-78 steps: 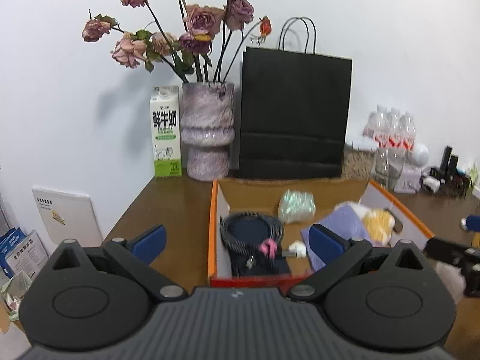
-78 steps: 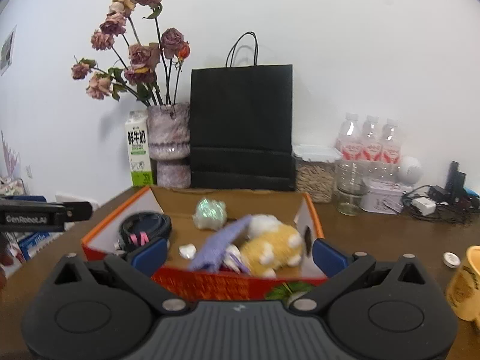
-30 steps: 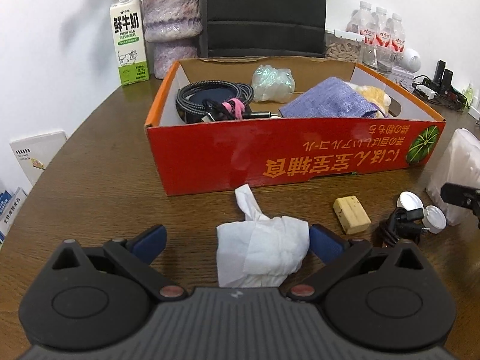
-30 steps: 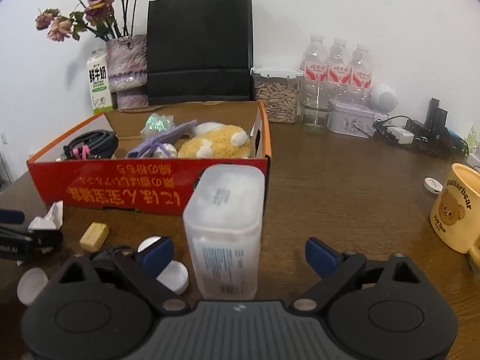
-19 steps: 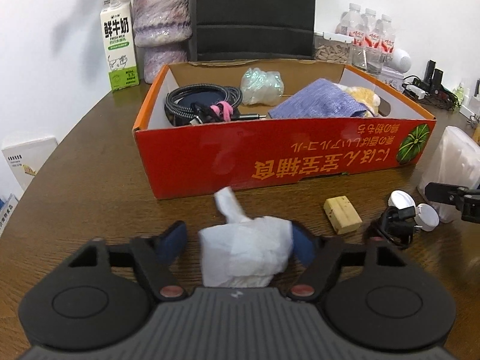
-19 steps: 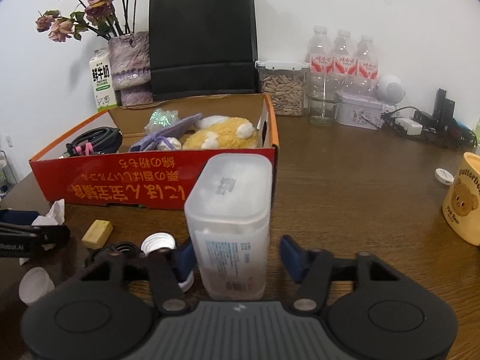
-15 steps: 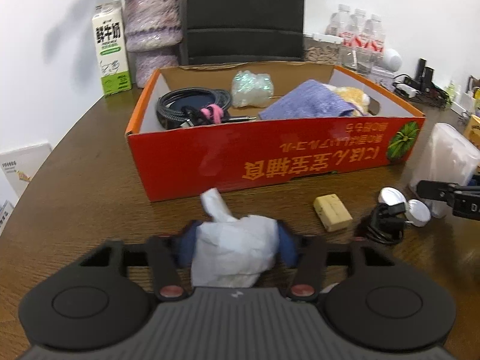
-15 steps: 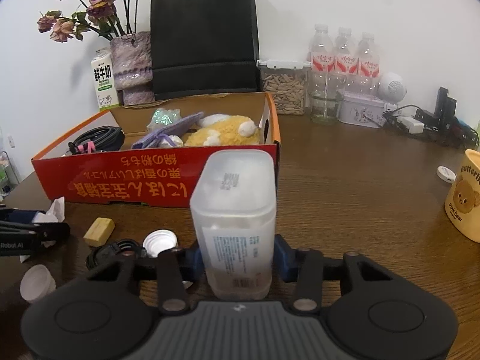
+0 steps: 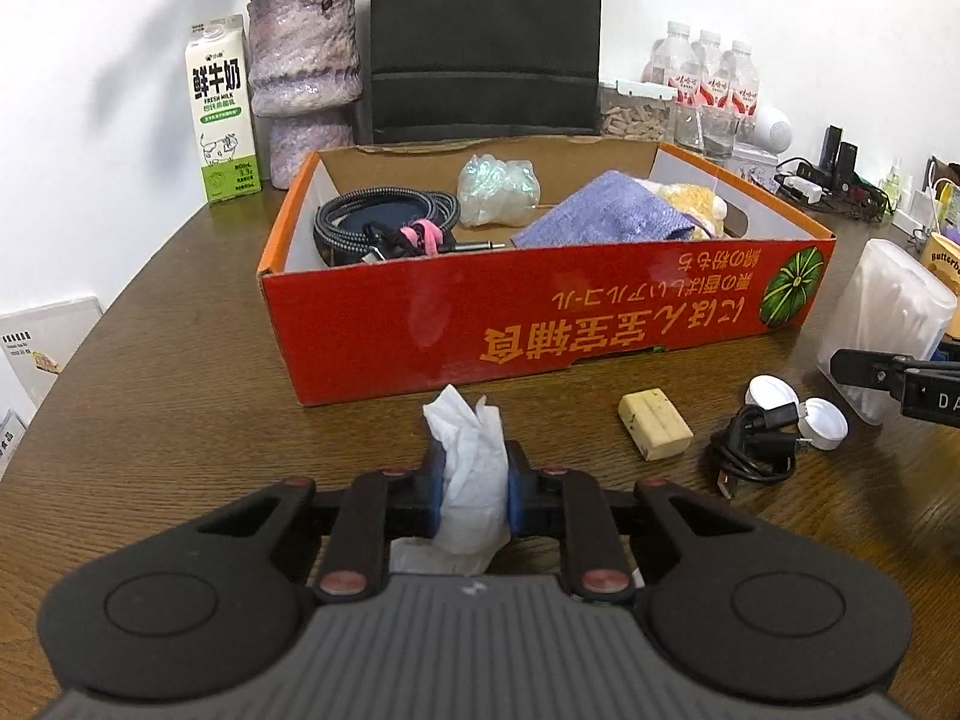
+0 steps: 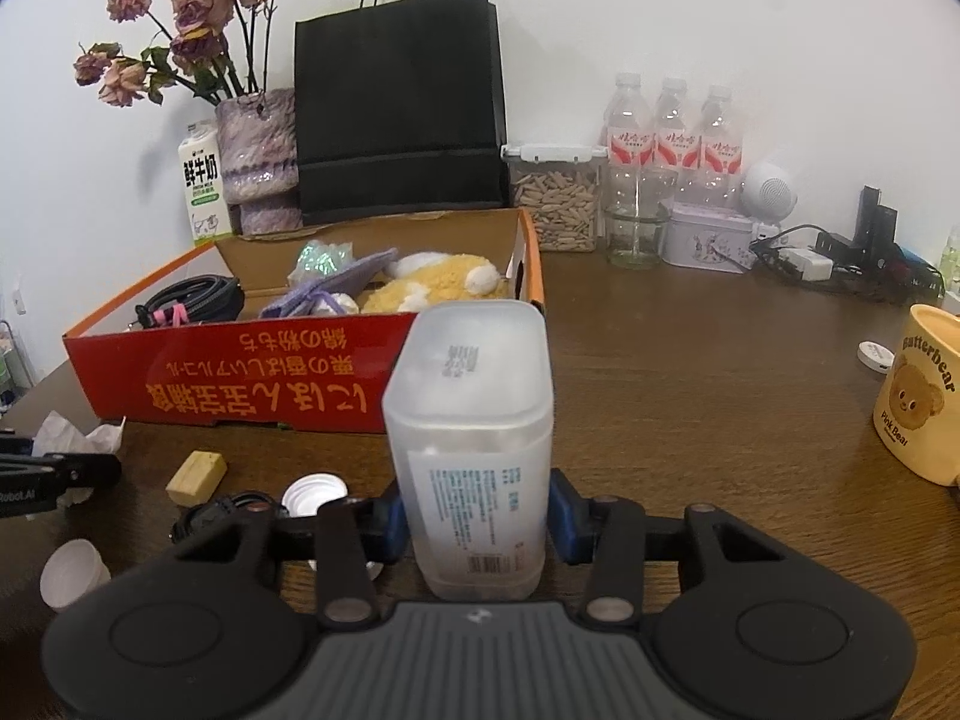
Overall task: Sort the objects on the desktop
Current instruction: 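Carry the plastic container and tissue into the red box and release both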
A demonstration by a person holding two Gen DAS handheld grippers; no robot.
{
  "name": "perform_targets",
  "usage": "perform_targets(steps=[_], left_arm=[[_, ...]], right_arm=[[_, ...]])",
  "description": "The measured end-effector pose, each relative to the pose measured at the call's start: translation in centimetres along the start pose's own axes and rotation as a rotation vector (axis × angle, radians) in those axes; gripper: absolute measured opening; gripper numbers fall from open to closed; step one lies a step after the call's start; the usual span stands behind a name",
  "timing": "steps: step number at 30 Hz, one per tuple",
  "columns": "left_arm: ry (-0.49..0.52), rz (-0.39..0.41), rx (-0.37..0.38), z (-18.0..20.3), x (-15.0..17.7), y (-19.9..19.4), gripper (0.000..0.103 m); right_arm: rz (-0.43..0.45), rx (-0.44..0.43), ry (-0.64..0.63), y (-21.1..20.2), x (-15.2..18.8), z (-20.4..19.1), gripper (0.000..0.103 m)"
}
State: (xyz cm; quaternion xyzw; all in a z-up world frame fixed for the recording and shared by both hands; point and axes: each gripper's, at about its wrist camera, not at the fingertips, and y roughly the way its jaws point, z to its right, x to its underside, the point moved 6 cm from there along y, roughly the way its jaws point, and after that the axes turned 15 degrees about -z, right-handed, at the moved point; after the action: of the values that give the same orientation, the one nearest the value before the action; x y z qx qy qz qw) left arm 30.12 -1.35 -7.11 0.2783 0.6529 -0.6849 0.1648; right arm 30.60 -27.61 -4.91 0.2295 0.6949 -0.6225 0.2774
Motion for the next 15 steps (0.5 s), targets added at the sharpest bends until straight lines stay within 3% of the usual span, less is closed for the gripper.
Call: perform_targets(steps=[15], left_arm=[[-0.030,0.097,0.012,-0.2,-1.4,-3.4,0.018]], right_arm=[[0.110,0.003,0.005,-3.0,-1.8,-0.3,0.043]])
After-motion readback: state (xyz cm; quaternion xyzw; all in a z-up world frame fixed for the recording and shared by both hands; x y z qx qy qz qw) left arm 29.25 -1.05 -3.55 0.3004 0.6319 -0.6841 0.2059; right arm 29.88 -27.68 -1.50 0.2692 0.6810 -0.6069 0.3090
